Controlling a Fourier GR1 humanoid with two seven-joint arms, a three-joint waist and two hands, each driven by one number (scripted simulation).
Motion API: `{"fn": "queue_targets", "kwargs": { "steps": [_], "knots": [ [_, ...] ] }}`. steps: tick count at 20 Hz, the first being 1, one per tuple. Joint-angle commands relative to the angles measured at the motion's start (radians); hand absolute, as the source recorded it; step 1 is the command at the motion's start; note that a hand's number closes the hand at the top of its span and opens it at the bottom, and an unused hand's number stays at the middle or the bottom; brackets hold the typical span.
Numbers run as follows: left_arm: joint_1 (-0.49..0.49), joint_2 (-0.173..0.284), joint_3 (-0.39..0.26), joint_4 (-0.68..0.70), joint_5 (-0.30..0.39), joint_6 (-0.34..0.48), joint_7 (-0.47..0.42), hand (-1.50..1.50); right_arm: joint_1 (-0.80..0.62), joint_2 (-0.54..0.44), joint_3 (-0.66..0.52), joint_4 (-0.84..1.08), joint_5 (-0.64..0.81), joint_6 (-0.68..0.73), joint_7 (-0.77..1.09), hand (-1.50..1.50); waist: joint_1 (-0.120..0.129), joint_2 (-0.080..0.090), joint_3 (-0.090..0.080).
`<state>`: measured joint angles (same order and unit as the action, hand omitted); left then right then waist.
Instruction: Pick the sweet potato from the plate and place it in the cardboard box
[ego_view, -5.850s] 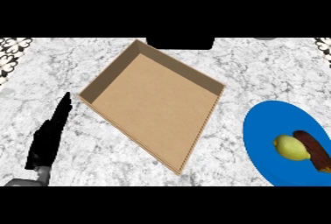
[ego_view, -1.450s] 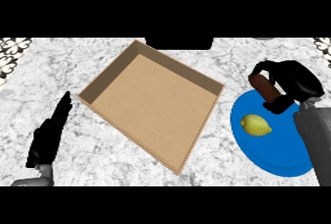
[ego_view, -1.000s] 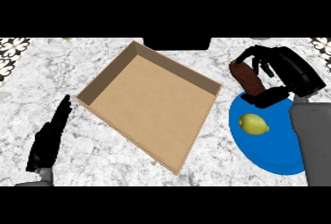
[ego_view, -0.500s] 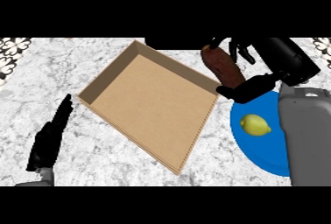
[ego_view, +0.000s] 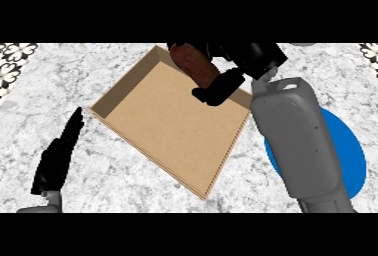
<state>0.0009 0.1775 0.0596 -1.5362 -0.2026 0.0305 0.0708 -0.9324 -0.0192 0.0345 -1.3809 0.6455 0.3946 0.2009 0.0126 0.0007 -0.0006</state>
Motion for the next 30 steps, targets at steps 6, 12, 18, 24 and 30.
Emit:
{"fn": "queue_targets", "kwargs": {
  "steps": [6, 12, 18, 24, 30],
  "knots": [
    [0.014, -0.024, -0.017, 0.004, -0.027, 0.015, -0.034, 0.00, -0.129, 0.019, 0.171, 0.385, -0.037, -0.224, -0.009, 1.50, 0.013, 0.004, 0.000],
    [-0.020, -0.022, -0.022, -0.014, -0.015, -0.009, 0.019, 0.00, -0.196, 0.019, 0.255, 0.657, -0.150, -0.365, 0.005, -1.50, 0.044, 0.013, 0.000],
    [-0.053, -0.016, -0.024, 0.021, -0.026, -0.020, 0.009, 0.00, -0.229, 0.019, 0.410, 0.750, -0.343, -0.518, -0.052, -1.50, 0.052, 0.012, 0.000],
    [-0.050, -0.007, -0.002, -0.003, -0.009, -0.022, 0.019, 0.00, -0.247, 0.019, 0.244, 0.752, -0.477, -0.643, -0.147, -1.50, 0.042, 0.012, 0.001],
    [0.017, -0.021, -0.015, -0.026, -0.013, -0.019, 0.008, 0.00, -0.261, 0.004, 0.062, 0.762, -0.630, -0.661, -0.245, -1.50, 0.025, 0.008, 0.001]
  ]
}}
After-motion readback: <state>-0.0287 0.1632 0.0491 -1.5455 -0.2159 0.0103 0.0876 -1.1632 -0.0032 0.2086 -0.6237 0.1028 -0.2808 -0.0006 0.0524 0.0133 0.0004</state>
